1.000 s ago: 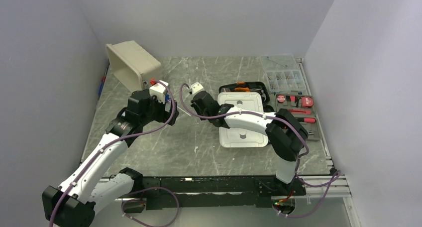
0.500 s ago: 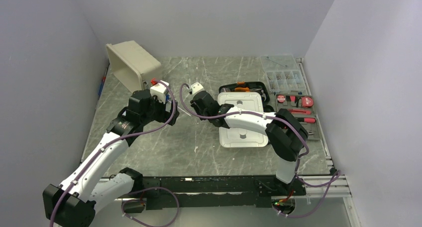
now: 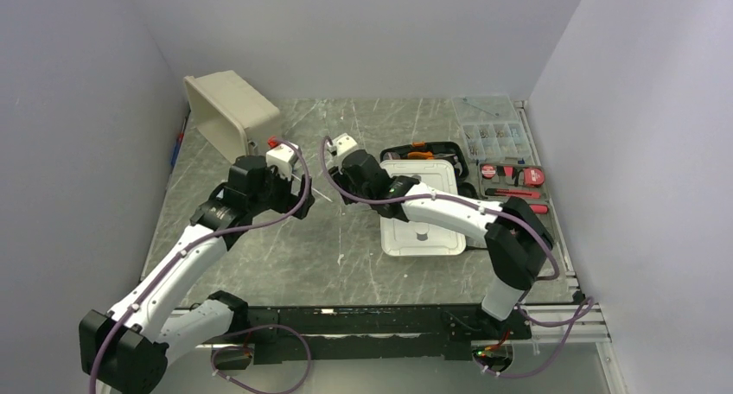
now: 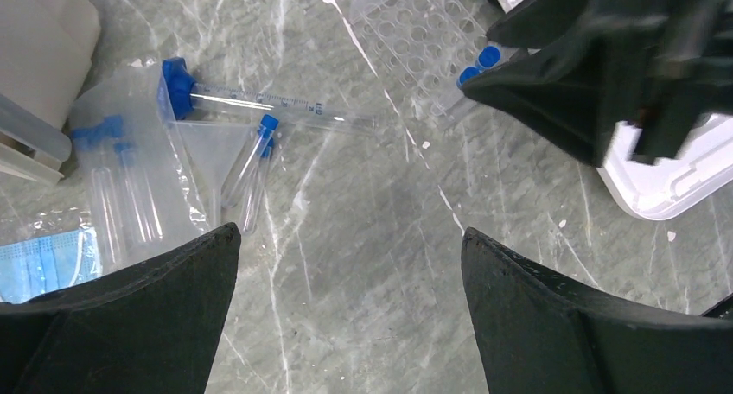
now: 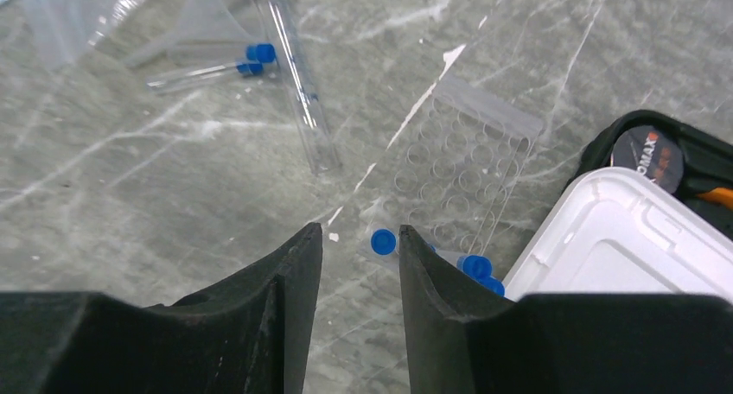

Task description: Organize the chemistry lab equipment

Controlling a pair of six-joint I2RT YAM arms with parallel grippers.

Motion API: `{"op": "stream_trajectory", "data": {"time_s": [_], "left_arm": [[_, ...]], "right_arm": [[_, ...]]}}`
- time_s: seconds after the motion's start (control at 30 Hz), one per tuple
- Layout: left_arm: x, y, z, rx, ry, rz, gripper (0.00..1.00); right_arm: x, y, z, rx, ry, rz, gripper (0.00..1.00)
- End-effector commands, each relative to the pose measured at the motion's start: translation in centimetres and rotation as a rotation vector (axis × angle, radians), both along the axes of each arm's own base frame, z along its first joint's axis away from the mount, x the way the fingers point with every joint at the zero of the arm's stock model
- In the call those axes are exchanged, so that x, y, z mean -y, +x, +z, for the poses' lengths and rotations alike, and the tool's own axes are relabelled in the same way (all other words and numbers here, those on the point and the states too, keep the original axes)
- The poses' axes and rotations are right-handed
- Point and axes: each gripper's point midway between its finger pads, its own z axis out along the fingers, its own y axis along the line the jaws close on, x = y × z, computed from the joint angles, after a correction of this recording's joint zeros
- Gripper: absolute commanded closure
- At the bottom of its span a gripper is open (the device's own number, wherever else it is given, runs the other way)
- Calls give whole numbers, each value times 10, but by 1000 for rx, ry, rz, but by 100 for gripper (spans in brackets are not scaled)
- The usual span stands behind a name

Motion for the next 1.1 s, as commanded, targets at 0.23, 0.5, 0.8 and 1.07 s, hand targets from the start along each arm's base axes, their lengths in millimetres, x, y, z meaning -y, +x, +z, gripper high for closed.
{"op": "stream_trajectory", "data": {"time_s": [0.23,0.5,0.8,1.07], "left_arm": [[-7,16,-57,-190,141,13,5],[-16,30,-98,-323,185,48,25],[-33,49,-128,-402,225,110,35],[-37,54,-142,-446,236,123,41]], "right_arm": [[36,-5,101,105,294,-20,57],[114,-11,105,133,392,-113,55],[145,-20,112,179,400,-145,54],[146,-25,115,183,416,-121,53]]}}
